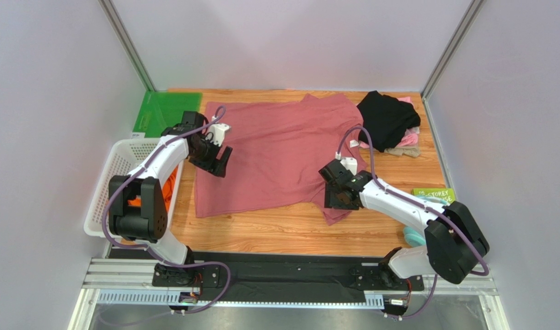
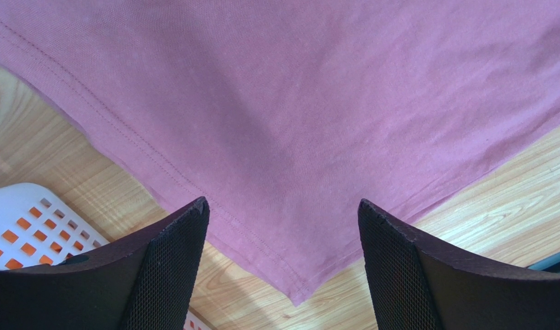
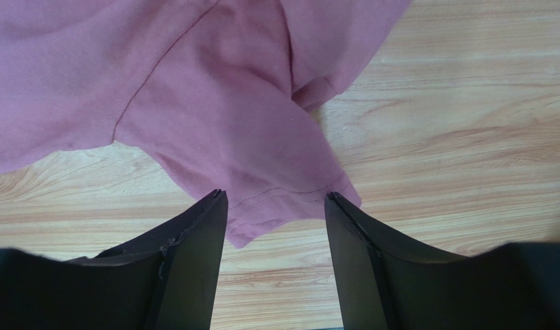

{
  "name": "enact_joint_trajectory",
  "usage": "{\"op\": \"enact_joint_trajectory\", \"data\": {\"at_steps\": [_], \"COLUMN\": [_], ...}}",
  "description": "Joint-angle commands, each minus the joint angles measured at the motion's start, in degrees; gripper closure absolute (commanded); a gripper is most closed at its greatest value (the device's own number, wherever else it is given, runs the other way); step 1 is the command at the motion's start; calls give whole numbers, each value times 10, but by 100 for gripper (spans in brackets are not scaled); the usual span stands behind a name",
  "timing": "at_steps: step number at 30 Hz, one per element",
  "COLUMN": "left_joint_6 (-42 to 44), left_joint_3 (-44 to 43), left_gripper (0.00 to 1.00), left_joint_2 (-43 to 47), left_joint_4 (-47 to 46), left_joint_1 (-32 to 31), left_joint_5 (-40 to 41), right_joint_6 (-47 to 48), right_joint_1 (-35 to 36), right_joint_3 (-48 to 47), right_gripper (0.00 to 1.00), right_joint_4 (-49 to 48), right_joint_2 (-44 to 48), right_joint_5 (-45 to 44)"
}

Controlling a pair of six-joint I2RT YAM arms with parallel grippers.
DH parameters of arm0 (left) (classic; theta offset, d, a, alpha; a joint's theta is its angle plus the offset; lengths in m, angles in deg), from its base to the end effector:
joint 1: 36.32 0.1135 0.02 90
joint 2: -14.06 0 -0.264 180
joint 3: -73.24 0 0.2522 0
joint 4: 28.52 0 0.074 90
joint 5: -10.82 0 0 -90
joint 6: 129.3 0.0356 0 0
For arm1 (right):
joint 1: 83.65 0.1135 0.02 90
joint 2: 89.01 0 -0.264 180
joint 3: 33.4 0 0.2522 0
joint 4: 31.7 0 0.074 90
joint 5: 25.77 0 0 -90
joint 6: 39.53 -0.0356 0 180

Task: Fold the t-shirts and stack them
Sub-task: Flatten out the tshirt

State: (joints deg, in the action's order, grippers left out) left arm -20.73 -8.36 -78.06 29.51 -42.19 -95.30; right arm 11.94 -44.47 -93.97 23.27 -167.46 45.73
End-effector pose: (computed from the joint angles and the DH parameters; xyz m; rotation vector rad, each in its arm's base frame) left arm 0.3146 -0.0423 0.2306 0.6475 2.6447 -0.3260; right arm 0.1924 0.1422 0.1918 0.0511 2.7077 -0.0873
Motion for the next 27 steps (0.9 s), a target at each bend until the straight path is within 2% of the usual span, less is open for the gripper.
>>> {"op": "enact_joint_trajectory", "data": {"at_steps": [1, 6, 10, 18, 22, 25, 27], "left_joint_6": [13, 2, -10, -16, -16, -14, -16], "left_joint_3": [3, 14, 17, 25, 26, 28, 28], "left_gripper": [15, 16, 16, 18, 18, 19, 19], "left_joint_2": [9, 17, 19, 23, 31, 29, 27], "left_joint_4": [-8, 5, 12, 19, 20, 23, 23], "left_joint_1": [-1, -1, -1, -1, -1, -1, -1], "left_joint_5": [4, 1, -4, -17, -18, -15, -15], "right_joint_6": [12, 16, 13, 5, 9, 10, 12], "right_joint_1": [-23, -57, -58, -58, -58, -58, -58], "right_joint_3": [-7, -1, 12, 41, 42, 43, 44], "right_gripper": [39, 39, 39, 46, 49, 55, 65], "right_joint_4": [-2, 12, 7, -31, -33, -39, -42], "right_joint_2": [20, 36, 36, 21, 18, 20, 19], "right_joint_5": [-21, -23, -8, 43, 40, 42, 44]}}
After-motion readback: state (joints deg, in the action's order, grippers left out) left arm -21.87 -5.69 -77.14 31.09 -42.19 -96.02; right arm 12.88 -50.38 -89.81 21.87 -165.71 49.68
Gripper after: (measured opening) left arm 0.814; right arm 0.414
